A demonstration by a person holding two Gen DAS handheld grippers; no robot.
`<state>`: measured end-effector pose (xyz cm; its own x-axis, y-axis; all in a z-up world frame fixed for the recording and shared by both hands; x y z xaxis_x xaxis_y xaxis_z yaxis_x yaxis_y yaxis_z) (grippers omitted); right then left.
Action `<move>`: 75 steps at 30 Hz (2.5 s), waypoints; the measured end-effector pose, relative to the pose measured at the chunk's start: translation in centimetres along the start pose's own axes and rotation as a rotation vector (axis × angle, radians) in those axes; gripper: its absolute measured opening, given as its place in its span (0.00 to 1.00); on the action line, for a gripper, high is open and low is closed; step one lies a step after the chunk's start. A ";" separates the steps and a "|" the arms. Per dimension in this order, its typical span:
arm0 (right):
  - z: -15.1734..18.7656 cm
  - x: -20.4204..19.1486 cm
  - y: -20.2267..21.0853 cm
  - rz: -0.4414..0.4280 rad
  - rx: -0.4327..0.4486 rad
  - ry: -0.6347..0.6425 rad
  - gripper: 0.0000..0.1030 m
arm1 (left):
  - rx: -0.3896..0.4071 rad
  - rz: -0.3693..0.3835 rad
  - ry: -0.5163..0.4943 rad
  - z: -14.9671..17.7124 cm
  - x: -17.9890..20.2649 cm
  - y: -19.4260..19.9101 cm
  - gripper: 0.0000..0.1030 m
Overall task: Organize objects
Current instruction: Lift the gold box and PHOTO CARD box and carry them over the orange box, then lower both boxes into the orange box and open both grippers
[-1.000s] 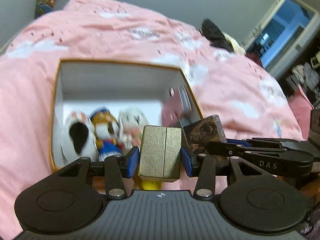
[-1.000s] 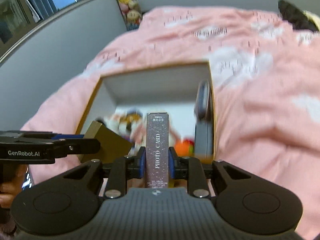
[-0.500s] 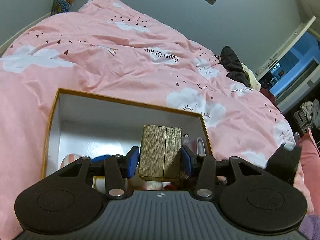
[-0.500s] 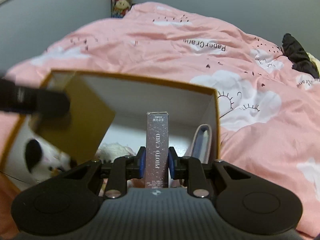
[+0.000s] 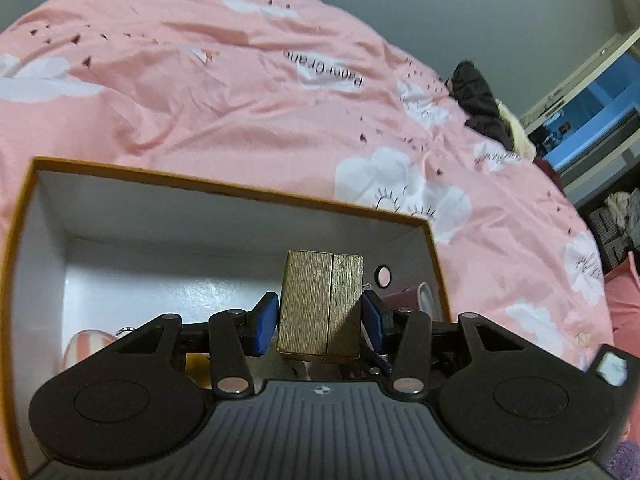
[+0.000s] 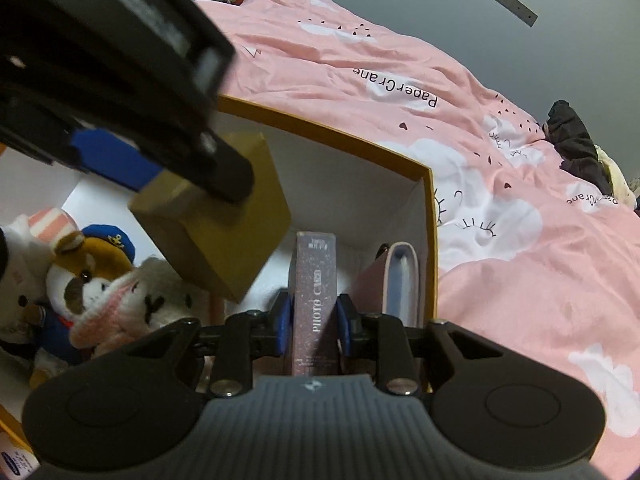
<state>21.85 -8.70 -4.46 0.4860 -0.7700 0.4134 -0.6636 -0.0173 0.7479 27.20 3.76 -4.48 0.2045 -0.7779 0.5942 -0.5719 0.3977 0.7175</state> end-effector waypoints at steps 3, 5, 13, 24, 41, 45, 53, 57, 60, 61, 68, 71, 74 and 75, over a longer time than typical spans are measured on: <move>0.0 0.2 -0.1 0.004 0.010 0.003 0.22 | -0.028 -0.008 0.000 0.1 0.2 -1.2 0.51; 0.0 0.3 0.2 -0.006 0.021 0.007 0.23 | -0.043 -0.012 0.000 0.3 0.4 -1.8 0.51; 0.3 1.3 4.9 -0.040 0.116 -0.020 0.25 | -0.034 -0.081 -0.050 0.8 1.3 -2.0 0.50; 2.7 4.4 7.7 0.004 0.128 -0.196 0.29 | -0.070 -0.058 0.041 0.4 1.7 -2.4 0.50; 4.0 6.1 7.3 0.003 0.145 -0.265 0.29 | -0.115 -0.207 -0.003 1.7 3.1 -5.1 0.50; 4.3 6.1 7.1 -0.002 0.141 -0.275 0.29 | -0.121 -0.218 -0.008 2.3 3.4 -5.6 0.50; 4.2 5.5 6.7 -0.028 0.140 -0.263 0.29 | -0.183 -0.156 0.088 2.4 2.6 -6.2 0.54; 4.4 5.1 6.6 -0.035 0.131 -0.257 0.29 | -0.175 -0.138 0.088 2.5 2.4 -5.8 0.54; 4.5 5.0 6.5 -0.042 0.125 -0.257 0.29 | -0.187 -0.123 0.078 2.6 2.3 -5.2 0.45; 4.5 4.9 6.5 -0.046 0.125 -0.256 0.29 | -0.180 -0.129 0.062 2.6 2.3 -4.9 0.38; 4.5 4.6 7.6 -0.060 0.136 -0.257 0.31 | -0.081 -0.094 -0.101 3.8 3.9 -0.4 0.38; 4.8 4.7 8.3 -0.096 0.145 -0.282 0.33 | -0.027 -0.068 -0.174 4.5 4.7 2.6 0.38; 5.2 4.6 9.4 -0.144 0.170 -0.319 0.38 | 0.015 -0.044 -0.236 5.5 5.2 5.7 0.38; 5.4 4.6 9.9 -0.160 0.179 -0.331 0.39 | 0.025 -0.041 -0.252 5.9 5.3 6.7 0.38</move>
<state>14.45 -15.85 2.02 0.4010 -0.9118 0.0880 -0.6973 -0.2415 0.6749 19.79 -0.60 1.32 0.0254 -0.8910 0.4533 -0.5876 0.3536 0.7278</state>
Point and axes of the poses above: each gripper's, at about its wrist camera, not at the fingertips, and y roughly against the way its jaws point, x to its right, z to its underside, the point moved 2 cm from there along -y, roughly the way its jaws point, and after that the axes turned 10 degrees about y, right-handed, at the moved point
